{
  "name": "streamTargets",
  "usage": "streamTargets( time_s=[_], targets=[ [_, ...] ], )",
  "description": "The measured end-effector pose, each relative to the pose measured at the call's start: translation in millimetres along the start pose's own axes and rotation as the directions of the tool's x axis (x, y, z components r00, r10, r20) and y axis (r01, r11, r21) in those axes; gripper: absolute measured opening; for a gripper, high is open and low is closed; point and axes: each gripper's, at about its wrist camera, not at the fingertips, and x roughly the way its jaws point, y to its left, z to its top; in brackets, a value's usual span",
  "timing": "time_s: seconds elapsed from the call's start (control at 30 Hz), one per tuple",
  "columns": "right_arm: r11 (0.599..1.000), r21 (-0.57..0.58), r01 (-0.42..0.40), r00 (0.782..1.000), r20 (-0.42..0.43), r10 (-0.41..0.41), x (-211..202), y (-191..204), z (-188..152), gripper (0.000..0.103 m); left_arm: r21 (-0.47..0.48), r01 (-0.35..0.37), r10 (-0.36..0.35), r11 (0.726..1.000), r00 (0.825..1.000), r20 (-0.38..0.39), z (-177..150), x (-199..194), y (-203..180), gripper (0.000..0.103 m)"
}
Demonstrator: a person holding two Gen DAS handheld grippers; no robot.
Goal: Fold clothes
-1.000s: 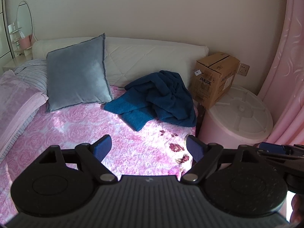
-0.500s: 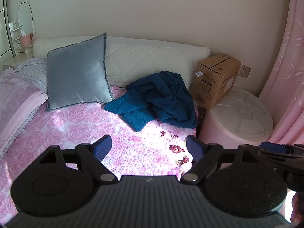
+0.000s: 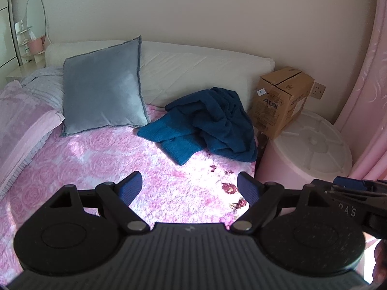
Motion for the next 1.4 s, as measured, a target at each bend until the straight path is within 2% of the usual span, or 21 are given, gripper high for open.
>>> streamTargets(
  time_s=[0.2, 0.5, 0.87, 1.03, 1.17, 1.4],
  targets=[
    [1.000, -0.020, -0.004, 1.000, -0.019, 0.003, 11, 10, 5, 0.043, -0.022, -0.027, 0.027, 0.999, 1.000, -0.014, 4, 9, 13, 0.083],
    [0.999, -0.038, -0.006, 0.999, -0.045, 0.004, 29, 11, 16, 0.043, -0.046, -0.019, 0.017, 0.999, 0.999, -0.042, 8, 26, 21, 0.083],
    [0.997, 0.010, -0.076, 0.988, -0.132, 0.076, 71, -10, 27, 0.043, -0.035, -0.039, 0.036, 0.999, 0.996, -0.084, 20, 66, 20, 0.080],
    [0.994, -0.035, -0.107, 0.985, -0.137, 0.101, 99, -20, 32, 0.043, -0.035, -0.034, 0.030, 0.999, 0.995, -0.097, 28, 97, 14, 0.080],
    [0.991, 0.012, -0.135, 0.974, -0.184, 0.135, 134, -33, 40, 0.043, -0.031, -0.035, 0.031, 0.999, 0.990, -0.140, 36, 131, 9, 0.080],
    [0.996, 0.029, -0.080, 0.952, -0.293, 0.085, 205, -63, 54, 0.043, -0.009, -0.034, 0.032, 0.999, 0.976, -0.218, 55, 207, -12, 0.080]
  ],
)
